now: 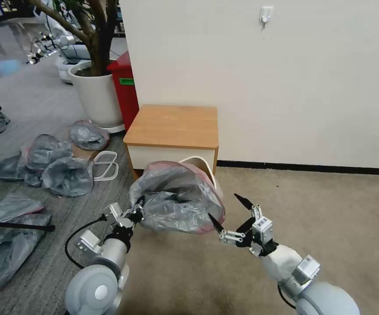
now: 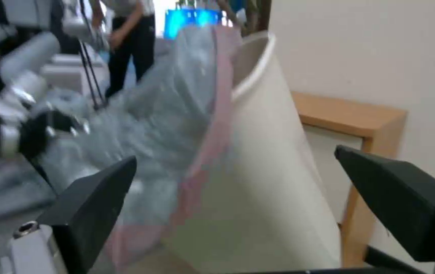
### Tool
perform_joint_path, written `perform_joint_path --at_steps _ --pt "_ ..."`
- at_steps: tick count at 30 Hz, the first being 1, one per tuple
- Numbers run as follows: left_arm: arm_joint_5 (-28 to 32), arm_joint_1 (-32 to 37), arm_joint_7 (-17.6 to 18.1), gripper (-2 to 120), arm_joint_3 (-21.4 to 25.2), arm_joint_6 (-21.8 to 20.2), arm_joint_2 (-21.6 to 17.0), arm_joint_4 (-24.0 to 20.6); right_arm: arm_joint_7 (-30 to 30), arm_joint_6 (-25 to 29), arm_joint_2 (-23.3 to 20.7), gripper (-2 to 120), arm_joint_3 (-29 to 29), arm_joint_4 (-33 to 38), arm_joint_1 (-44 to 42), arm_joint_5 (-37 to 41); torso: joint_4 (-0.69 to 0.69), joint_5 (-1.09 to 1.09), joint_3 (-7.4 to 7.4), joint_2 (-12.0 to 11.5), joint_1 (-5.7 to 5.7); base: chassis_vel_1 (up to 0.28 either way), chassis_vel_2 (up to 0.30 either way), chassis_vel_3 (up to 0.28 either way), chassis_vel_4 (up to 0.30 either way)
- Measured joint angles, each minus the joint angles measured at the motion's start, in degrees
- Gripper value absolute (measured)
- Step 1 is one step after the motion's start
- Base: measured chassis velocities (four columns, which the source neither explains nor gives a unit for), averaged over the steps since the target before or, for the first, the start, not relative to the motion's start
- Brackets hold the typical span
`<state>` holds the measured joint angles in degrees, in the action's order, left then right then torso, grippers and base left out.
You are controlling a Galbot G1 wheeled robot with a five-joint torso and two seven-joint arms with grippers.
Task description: Pick up the garbage bag from the table and place it over the trash can.
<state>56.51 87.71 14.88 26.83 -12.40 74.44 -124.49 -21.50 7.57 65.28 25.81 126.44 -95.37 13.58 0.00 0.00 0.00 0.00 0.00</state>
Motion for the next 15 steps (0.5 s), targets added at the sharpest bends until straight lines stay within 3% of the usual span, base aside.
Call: perform_joint_path --at_steps 4,6,8,11,15 --pt "-0.9 0.1 0.0 3 -0.2 0.0 -0.6 0.3 0.3 -0.1 0.3 100 -0.5 1.2 -0.3 8.2 0.00 0.00 0.00 0.0 0.00 0.000 0.000 0.000 0.000" --pt "-2.6 0.3 -0.2 3 -0.5 -0.1 -1.3 0.3 4.7 -0.6 0.5 100 -2.7 2.7 0.3 13.8 0.00 -0.01 0.00 0.0 0.00 0.000 0.000 0.000 0.000" --pt "-3.3 0.4 -0.2 3 -0.6 -0.3 -1.4 0.2 6.7 -0.6 0.6 100 -3.5 3.0 0.7 14.2 0.00 -0.01 0.00 0.0 0.00 0.000 0.000 0.000 0.000" --pt "-4.9 0.7 0.0 3 -0.8 -1.3 -1.8 -0.3 10.0 0.1 0.9 100 -5.0 3.1 2.1 12.2 0.00 0.00 0.00 0.0 0.00 0.000 0.000 0.000 0.000" --pt "-7.0 1.3 1.3 3 -1.4 -3.6 -1.9 -1.7 12.6 -0.4 0.8 100 -6.3 2.3 4.6 3.0 0.01 0.00 0.00 0.0 0.00 0.000 0.000 0.000 0.000"
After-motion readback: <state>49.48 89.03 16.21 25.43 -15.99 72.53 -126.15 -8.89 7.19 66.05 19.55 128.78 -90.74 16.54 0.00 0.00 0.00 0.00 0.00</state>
